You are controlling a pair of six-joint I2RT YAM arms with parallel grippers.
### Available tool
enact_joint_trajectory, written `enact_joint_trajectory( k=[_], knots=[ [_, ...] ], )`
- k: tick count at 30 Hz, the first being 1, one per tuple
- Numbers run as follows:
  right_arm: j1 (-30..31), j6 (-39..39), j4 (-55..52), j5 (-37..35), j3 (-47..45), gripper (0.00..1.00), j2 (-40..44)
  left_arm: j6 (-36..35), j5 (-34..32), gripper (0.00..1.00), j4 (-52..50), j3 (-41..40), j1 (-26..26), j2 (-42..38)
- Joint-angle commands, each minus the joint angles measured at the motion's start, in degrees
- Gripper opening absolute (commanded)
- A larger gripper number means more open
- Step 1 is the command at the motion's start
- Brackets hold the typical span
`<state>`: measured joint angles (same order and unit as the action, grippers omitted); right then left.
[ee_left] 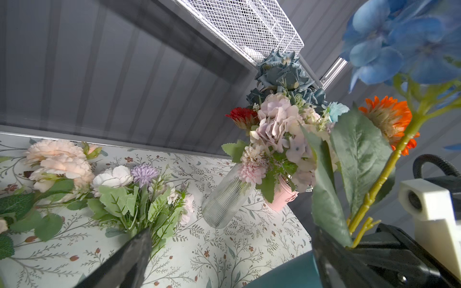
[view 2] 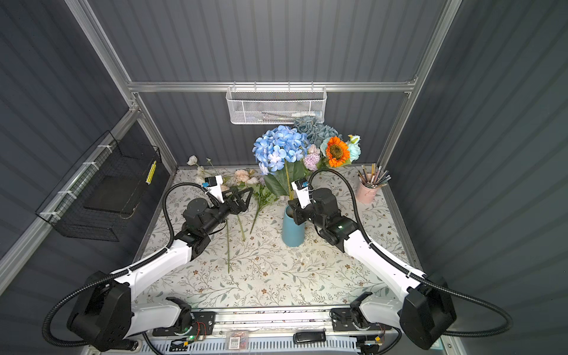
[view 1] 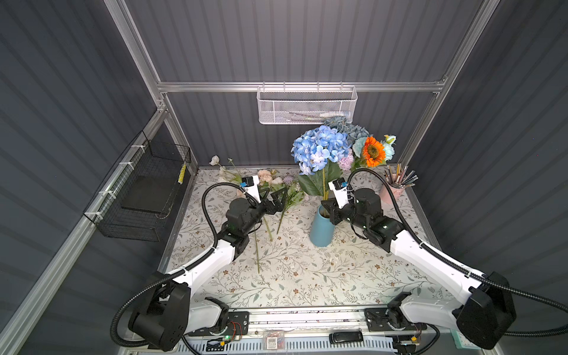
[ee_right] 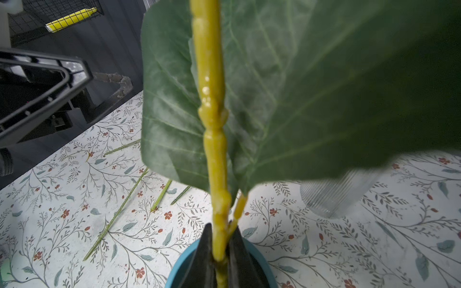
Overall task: Arrange flowers in a vase
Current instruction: Place the flower in the vase.
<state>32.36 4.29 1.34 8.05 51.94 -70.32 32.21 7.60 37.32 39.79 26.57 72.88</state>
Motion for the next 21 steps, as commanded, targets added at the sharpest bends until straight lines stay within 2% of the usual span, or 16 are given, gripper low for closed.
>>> enact_joint_trajectory(
  k=[1, 7, 9, 11, 21],
  knots=[
    [0.5, 1.85, 2.22, -0.87, -0.85, 0.05, 0.28, -0.32, -2.19, 1.0, -1.71, 0.3, 0.0, -1.06],
    [0.52, 1.6, 1.03, -1.64, -1.1, 0.3, 0.97, -0.84, -7.83, 1.0, -8.39, 0.22, -0.02, -2.63],
    [0.6, 1.34, 0.45, -1.89, -0.89, 0.45, 1.3, -0.88, -9.02, 1.0, -10.75, 0.08, -0.35, -3.04],
    [0.55, 1.0, -0.4, -2.35, -0.55, 0.54, 1.97, -0.63, -9.5, 1.0, -13.48, 0.09, -0.97, -3.38],
    [0.43, 0.19, -0.38, -6.15, -1.94, 0.77, 10.68, 1.31, -16.9, 1.0, -30.18, -2.11, -4.02, -5.16]
  ],
)
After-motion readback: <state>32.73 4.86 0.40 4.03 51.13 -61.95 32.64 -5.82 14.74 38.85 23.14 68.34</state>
